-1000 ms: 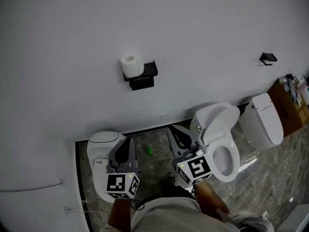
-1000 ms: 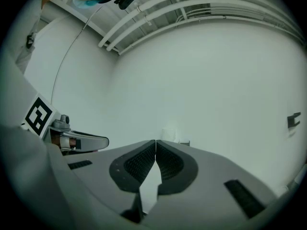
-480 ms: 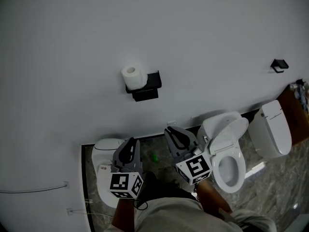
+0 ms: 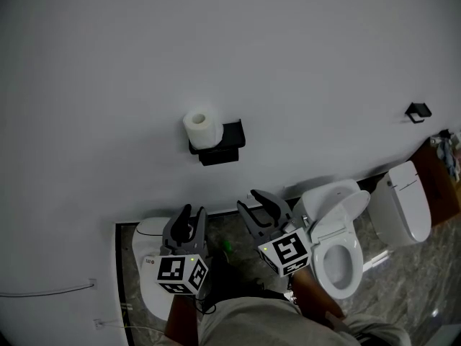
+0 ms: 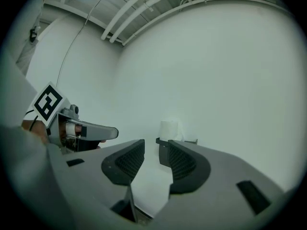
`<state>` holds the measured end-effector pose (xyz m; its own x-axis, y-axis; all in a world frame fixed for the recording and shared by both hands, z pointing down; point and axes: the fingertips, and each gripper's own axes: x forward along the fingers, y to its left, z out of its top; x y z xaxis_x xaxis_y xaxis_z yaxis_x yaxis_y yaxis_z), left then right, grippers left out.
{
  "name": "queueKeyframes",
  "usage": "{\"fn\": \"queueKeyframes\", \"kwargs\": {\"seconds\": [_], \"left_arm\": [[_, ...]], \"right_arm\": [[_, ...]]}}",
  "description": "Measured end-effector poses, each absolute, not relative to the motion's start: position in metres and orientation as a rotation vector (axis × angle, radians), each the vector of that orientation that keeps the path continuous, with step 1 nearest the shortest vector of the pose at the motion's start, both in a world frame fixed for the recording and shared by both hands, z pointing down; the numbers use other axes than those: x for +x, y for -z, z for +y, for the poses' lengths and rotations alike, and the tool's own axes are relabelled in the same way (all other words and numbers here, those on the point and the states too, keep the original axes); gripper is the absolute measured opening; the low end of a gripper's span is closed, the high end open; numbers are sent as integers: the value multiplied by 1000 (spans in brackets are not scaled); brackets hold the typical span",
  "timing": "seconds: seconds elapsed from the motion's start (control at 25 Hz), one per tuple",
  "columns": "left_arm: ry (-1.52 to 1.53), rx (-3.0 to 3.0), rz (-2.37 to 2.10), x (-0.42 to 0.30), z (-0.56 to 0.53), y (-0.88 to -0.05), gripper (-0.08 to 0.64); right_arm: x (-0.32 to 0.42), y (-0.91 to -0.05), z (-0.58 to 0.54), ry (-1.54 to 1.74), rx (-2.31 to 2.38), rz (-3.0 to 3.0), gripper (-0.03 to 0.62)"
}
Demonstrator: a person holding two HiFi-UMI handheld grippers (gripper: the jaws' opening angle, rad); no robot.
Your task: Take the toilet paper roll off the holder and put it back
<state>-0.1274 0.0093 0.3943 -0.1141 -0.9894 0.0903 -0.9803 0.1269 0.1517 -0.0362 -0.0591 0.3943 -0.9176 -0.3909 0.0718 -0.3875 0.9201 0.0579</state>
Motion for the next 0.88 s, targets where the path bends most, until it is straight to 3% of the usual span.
{"fn": "queueKeyframes", "kwargs": {"seconds": [0.2,0.88], "left_arm": [[92,1989,-2185,-150,-13,-392,181],[56,2109,-1994,-220,-114,-393,257]], "right_arm": [[-62,-398,-79,59,620,-2984,156],[-149,-417,-153,68,639,-2915,253]]}}
